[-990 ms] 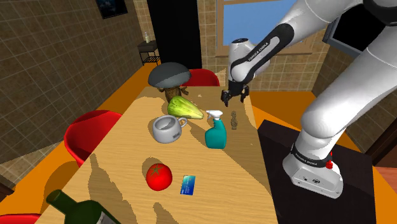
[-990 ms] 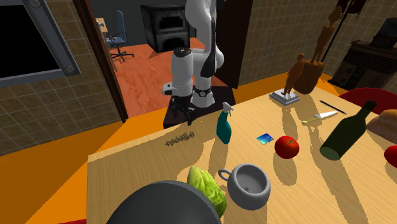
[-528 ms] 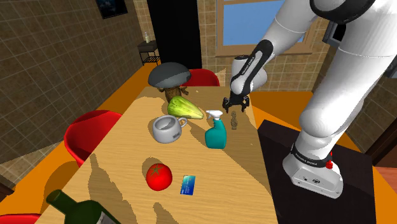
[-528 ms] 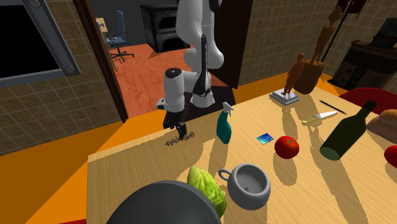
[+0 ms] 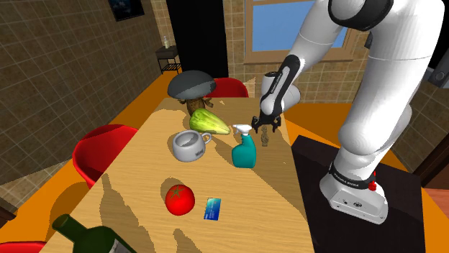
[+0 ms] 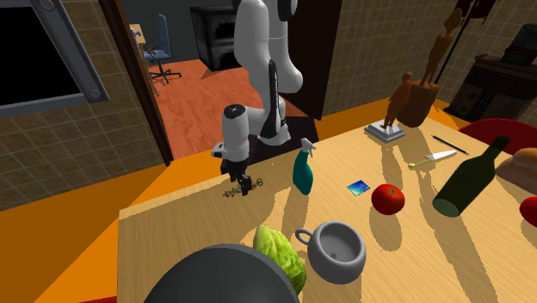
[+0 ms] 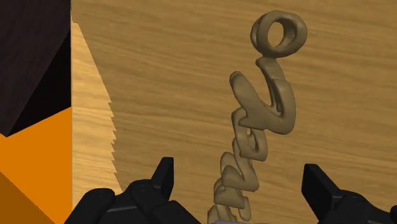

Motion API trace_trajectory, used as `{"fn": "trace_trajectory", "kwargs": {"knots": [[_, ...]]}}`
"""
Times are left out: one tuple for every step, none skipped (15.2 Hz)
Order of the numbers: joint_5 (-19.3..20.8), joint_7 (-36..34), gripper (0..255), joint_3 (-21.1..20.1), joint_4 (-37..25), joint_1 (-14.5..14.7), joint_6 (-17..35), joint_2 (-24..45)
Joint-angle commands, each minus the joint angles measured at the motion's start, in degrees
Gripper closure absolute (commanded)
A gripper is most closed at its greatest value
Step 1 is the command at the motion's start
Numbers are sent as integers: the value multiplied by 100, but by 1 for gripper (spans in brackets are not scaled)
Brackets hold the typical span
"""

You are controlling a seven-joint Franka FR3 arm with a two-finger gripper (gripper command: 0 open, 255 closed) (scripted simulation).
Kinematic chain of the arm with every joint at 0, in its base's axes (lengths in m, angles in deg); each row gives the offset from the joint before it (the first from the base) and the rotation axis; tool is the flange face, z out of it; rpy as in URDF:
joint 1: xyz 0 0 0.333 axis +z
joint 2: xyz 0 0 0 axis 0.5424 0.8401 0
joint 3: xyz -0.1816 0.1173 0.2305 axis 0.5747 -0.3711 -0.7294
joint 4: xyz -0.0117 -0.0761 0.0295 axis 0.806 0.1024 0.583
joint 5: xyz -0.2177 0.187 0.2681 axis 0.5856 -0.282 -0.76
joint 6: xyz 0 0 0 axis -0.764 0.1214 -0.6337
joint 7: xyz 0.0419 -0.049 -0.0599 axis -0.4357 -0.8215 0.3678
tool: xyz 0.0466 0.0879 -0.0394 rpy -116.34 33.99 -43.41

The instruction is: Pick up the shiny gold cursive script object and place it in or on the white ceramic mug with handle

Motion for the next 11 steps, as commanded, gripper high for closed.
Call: {"fn": "trace_trajectory", "kwargs": {"knots": [[3, -4, 0, 2, -19, 1, 30, 45], [3, -4, 0, 2, -19, 1, 30, 45], [3, -4, 0, 2, -19, 1, 30, 45], [3, -4, 0, 2, -19, 1, 30, 45], [3, -4, 0, 2, -19, 1, 30, 45], [3, -4, 0, 2, -18, 1, 28, 43], [3, -4, 0, 2, -18, 1, 29, 43], [3, -4, 255, 2, -18, 1, 29, 43], [3, -4, 255, 2, -18, 1, 29, 43], [3, -4, 255, 2, -18, 1, 28, 43], [3, -4, 255, 2, -18, 1, 28, 43]]}}
